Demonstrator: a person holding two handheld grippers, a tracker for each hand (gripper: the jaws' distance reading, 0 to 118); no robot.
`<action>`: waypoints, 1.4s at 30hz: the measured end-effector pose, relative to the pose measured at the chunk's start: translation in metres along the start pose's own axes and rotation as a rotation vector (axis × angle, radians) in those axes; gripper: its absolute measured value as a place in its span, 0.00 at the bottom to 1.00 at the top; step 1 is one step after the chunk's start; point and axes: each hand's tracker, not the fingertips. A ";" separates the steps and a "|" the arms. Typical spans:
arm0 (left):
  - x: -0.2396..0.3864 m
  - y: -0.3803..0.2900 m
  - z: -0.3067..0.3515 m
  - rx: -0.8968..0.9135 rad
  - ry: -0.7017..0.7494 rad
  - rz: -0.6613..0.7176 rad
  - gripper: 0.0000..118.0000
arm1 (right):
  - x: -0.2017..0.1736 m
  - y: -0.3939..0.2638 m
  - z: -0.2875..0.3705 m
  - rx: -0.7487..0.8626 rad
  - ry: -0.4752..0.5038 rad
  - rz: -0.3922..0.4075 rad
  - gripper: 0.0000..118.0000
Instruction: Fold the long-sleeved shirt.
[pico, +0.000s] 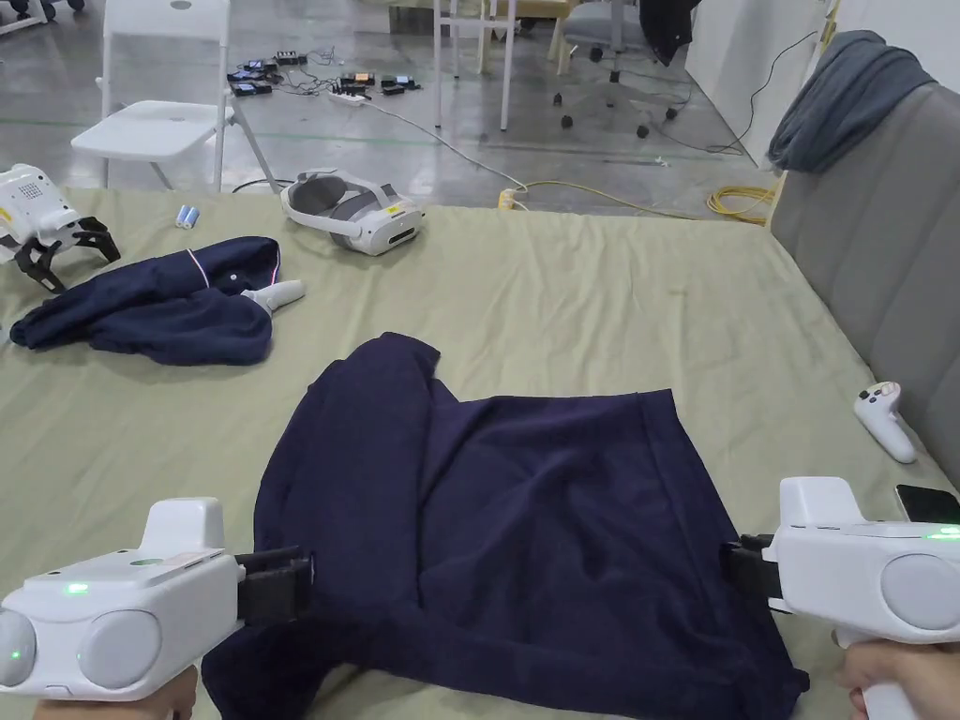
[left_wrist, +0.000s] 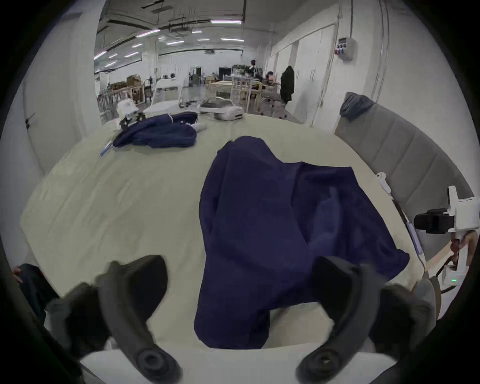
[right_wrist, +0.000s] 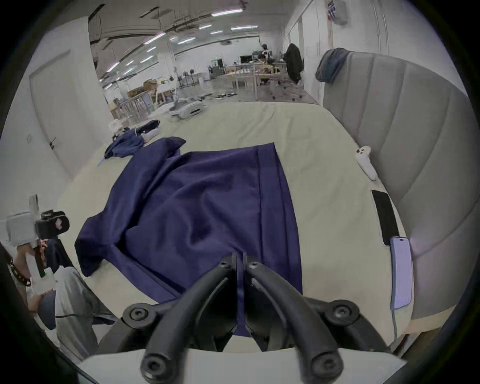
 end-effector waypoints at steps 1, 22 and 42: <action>-0.002 -0.003 -0.009 -0.041 0.017 0.025 0.80 | -0.001 0.002 -0.004 -0.009 -0.002 0.012 0.03; -0.004 -0.008 -0.038 -0.127 -0.083 0.109 0.08 | 0.043 0.232 -0.275 -0.194 -0.047 0.050 0.86; -0.019 0.174 0.057 0.354 -0.188 0.063 0.08 | 0.029 0.324 -0.002 0.289 -0.076 0.127 0.07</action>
